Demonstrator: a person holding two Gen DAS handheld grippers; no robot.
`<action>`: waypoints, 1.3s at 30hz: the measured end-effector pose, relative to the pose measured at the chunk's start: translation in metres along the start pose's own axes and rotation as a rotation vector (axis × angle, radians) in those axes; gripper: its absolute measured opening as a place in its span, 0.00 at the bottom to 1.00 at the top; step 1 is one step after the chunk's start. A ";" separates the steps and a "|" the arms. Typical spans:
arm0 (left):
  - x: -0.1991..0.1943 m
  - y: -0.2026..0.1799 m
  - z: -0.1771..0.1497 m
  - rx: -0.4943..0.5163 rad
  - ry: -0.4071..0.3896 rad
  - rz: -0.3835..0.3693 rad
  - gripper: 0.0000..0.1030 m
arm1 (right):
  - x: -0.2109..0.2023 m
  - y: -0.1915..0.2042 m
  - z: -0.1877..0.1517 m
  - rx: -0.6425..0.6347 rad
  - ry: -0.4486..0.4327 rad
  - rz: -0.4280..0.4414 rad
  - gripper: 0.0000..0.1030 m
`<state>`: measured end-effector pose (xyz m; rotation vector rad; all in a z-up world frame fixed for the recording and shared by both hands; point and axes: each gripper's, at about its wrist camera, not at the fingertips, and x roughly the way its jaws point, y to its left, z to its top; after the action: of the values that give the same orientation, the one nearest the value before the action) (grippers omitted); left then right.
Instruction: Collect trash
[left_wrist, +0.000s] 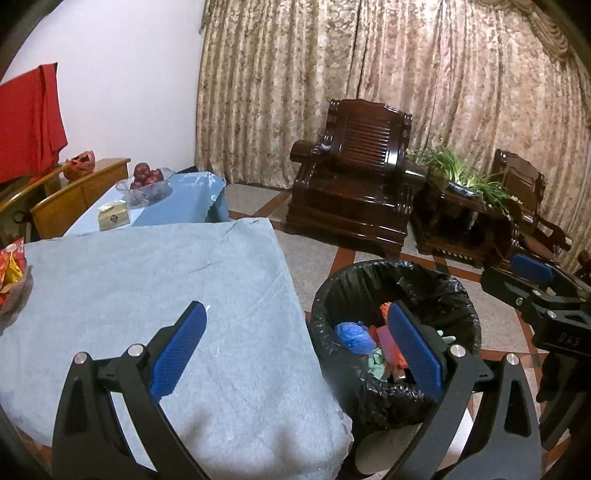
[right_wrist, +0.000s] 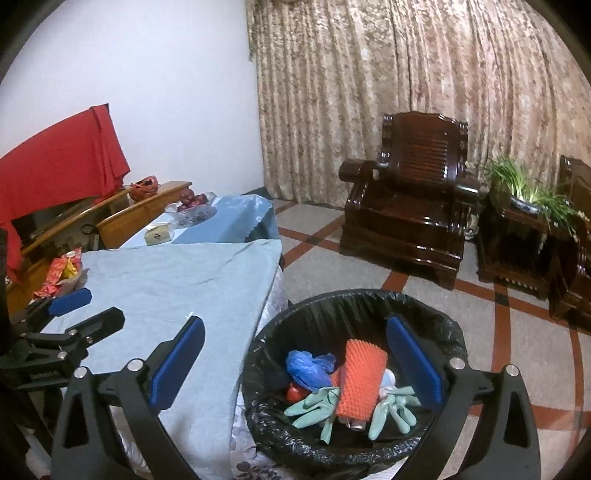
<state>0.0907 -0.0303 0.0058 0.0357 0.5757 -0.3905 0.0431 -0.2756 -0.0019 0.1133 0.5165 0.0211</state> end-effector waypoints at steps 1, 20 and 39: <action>-0.002 -0.001 0.001 0.005 -0.004 0.001 0.93 | -0.002 0.002 0.001 -0.004 -0.004 0.003 0.94; -0.028 -0.003 0.004 -0.001 -0.053 0.011 0.94 | -0.017 0.016 0.003 -0.031 -0.033 0.014 0.94; -0.029 0.001 0.003 -0.009 -0.052 0.015 0.94 | -0.016 0.022 0.004 -0.041 -0.029 0.020 0.94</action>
<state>0.0707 -0.0193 0.0241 0.0216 0.5251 -0.3729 0.0319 -0.2547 0.0121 0.0786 0.4859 0.0494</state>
